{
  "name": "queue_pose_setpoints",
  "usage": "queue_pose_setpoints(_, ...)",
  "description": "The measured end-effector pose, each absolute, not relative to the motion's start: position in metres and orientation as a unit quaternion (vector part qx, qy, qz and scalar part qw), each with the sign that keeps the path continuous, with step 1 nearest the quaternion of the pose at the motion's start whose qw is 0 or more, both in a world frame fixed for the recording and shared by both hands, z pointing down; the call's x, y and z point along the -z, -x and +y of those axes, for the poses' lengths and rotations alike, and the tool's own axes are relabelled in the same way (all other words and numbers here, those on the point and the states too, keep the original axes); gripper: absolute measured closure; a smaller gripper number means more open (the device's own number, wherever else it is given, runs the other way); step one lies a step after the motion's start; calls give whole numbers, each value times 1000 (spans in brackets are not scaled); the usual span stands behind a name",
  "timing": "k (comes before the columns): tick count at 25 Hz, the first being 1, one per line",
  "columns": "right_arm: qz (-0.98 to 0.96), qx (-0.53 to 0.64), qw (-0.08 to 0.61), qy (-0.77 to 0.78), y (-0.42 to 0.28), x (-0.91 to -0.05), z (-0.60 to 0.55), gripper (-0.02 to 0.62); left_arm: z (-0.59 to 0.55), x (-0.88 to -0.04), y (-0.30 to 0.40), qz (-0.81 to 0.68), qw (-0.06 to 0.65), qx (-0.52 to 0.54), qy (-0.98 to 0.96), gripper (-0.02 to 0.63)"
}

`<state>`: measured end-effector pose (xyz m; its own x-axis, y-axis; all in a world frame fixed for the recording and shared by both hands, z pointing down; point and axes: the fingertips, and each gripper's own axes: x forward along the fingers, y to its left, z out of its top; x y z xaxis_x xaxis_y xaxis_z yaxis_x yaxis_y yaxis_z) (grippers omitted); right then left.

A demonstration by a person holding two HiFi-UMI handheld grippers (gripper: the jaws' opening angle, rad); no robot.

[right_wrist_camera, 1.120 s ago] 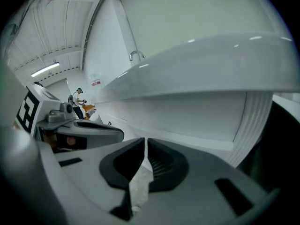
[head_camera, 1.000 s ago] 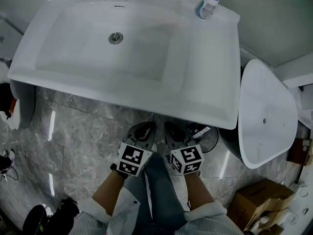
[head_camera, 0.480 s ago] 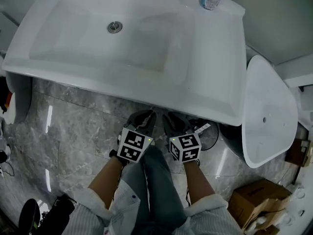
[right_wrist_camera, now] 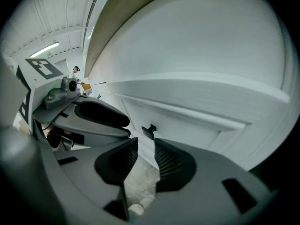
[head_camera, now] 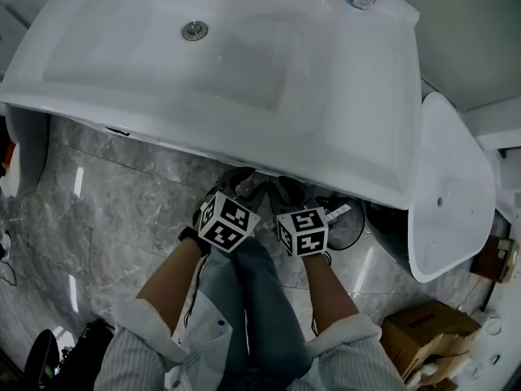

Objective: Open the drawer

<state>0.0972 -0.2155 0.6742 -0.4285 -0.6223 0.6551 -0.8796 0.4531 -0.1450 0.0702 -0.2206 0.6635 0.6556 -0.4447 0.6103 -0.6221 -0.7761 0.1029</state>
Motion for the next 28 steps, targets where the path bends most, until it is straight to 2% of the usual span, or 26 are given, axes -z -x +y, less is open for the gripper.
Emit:
queue_pose_setpoints(7,-813,-215,283,-461,-99,-678,-226,492,-231,-679,-72,-292,120,-321,-893,466)
queue_pose_setpoints(13,-814,-193,290,-465,-104,-678,-236,495,-239,-683,-79,-300,121,-314,-893,480)
queue_pose_setpoints(22,-837,-137,331,-413,-93,-679,-235,545,-243,-689,-84,-240,86,-347,-903,503)
queue_pose_setpoints(28,-844,-130,337,-398,-90,-681,-233,568,-237,-692,-91,-193,50,-371,-907,545)
